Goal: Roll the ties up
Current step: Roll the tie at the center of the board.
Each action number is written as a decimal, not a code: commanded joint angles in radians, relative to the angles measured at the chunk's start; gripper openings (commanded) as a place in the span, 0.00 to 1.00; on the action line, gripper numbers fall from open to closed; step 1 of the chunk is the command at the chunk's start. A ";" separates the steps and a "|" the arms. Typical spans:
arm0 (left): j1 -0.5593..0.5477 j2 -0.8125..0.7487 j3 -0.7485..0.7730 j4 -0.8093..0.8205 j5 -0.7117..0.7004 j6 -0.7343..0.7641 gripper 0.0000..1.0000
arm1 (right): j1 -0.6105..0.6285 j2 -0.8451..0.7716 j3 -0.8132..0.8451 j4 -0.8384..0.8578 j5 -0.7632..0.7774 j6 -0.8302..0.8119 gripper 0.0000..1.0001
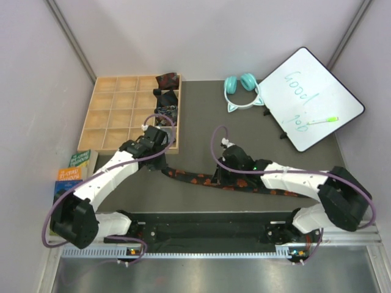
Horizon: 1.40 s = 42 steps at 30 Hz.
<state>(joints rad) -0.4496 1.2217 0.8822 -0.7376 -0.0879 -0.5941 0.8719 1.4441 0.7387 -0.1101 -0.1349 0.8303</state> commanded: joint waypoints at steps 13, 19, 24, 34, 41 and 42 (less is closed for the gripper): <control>-0.330 0.277 0.216 -0.227 -0.472 -0.078 0.06 | -0.008 -0.425 -0.280 -0.077 0.359 0.070 0.00; -0.417 0.409 0.296 -0.284 -0.542 -0.128 0.06 | -0.008 -0.537 -0.372 -0.036 0.394 0.098 0.00; -0.492 0.515 0.383 -0.356 -0.628 -0.182 0.06 | -0.010 -0.583 -0.400 -0.043 0.416 0.122 0.00; -0.575 0.677 0.480 -0.367 -0.621 -0.216 0.06 | -0.010 -0.686 -0.453 -0.030 0.434 0.130 0.00; -0.595 0.736 0.505 -0.349 -0.592 -0.220 0.08 | -0.010 -0.712 -0.467 -0.022 0.436 0.132 0.00; -0.595 0.739 0.503 -0.344 -0.590 -0.220 0.09 | -0.008 -0.709 -0.466 -0.022 0.434 0.130 0.00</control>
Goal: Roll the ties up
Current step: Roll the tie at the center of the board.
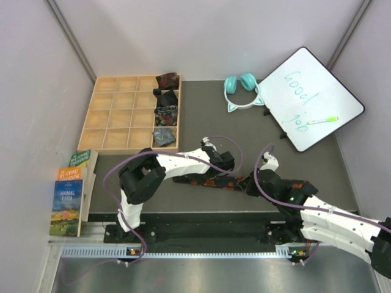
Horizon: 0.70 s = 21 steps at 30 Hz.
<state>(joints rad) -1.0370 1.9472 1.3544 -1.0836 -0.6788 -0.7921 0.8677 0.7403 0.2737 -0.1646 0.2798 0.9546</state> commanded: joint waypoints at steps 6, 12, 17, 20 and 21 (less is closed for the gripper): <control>-0.011 -0.013 0.006 0.054 0.054 0.001 0.32 | -0.006 0.011 0.005 0.036 0.015 0.003 0.00; -0.011 -0.063 -0.017 0.111 0.113 0.036 0.50 | -0.006 0.021 0.010 0.040 0.010 -0.002 0.00; -0.009 -0.116 0.011 0.091 0.110 0.053 0.58 | -0.006 0.031 0.013 0.063 -0.002 -0.017 0.00; -0.006 -0.198 0.015 0.082 0.108 0.073 0.64 | -0.006 0.030 0.015 0.074 -0.016 -0.036 0.00; -0.002 -0.215 0.025 0.076 0.104 0.077 0.66 | -0.006 0.030 0.027 0.067 -0.017 -0.042 0.00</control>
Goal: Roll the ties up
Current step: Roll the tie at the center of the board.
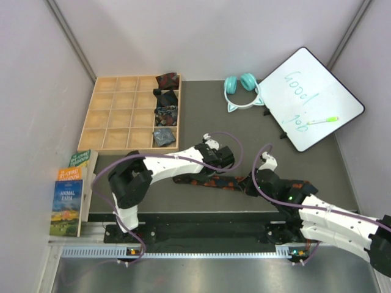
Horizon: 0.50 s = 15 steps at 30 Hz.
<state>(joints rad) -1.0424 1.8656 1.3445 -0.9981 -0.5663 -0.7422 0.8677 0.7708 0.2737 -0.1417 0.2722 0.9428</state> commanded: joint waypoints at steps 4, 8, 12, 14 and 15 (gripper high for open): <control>0.037 -0.242 0.024 -0.020 0.002 0.053 0.70 | -0.006 0.045 0.084 0.022 -0.034 -0.039 0.00; 0.099 -0.409 -0.034 -0.019 0.028 0.066 0.69 | -0.004 0.123 0.194 0.043 -0.121 -0.044 0.00; 0.232 -0.580 -0.193 0.055 0.156 0.125 0.67 | -0.001 0.243 0.298 0.100 -0.215 -0.029 0.00; 0.317 -0.681 -0.257 0.127 0.228 0.156 0.66 | 0.005 0.354 0.384 0.111 -0.260 -0.029 0.00; 0.332 -0.712 -0.302 0.142 0.230 0.174 0.66 | 0.017 0.395 0.418 0.110 -0.268 -0.032 0.00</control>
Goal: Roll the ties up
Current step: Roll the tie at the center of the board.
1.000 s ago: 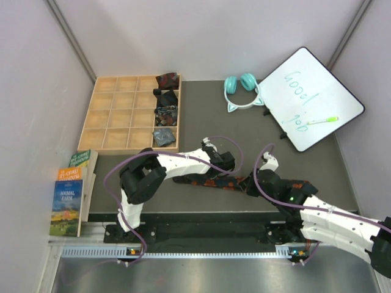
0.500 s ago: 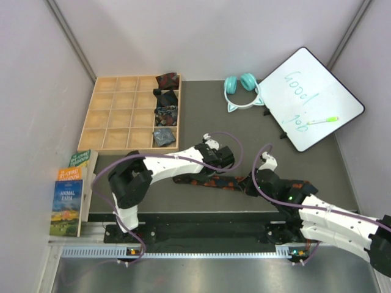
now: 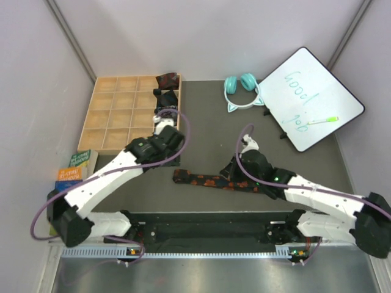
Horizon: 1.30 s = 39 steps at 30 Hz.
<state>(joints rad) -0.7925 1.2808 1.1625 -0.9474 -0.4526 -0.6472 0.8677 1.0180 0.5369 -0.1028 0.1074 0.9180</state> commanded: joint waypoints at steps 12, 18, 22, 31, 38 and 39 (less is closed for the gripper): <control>0.177 -0.255 -0.253 0.133 0.207 0.104 0.65 | 0.082 0.625 0.538 0.127 -0.255 0.036 0.00; 0.196 -0.259 -0.257 0.142 0.221 0.109 0.65 | 0.083 0.726 0.560 0.172 -0.291 0.068 0.00; 0.197 -0.259 -0.262 0.150 0.223 0.109 0.65 | 0.085 0.751 0.543 0.199 -0.288 0.073 0.00; 0.199 -0.255 -0.273 0.165 0.275 0.084 0.64 | 0.082 0.755 0.474 0.221 -0.250 0.059 0.00; 0.207 -0.235 -0.323 0.229 0.344 0.026 0.62 | 0.082 0.746 0.385 0.259 -0.235 0.059 0.00; 0.208 -0.232 -0.325 0.243 0.350 0.021 0.61 | 0.082 0.743 0.380 0.262 -0.233 0.058 0.00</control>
<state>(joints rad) -0.5945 1.0439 0.8539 -0.7872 -0.1497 -0.5858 0.9417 1.7718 0.9360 0.1024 -0.1509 0.9806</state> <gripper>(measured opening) 0.620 0.005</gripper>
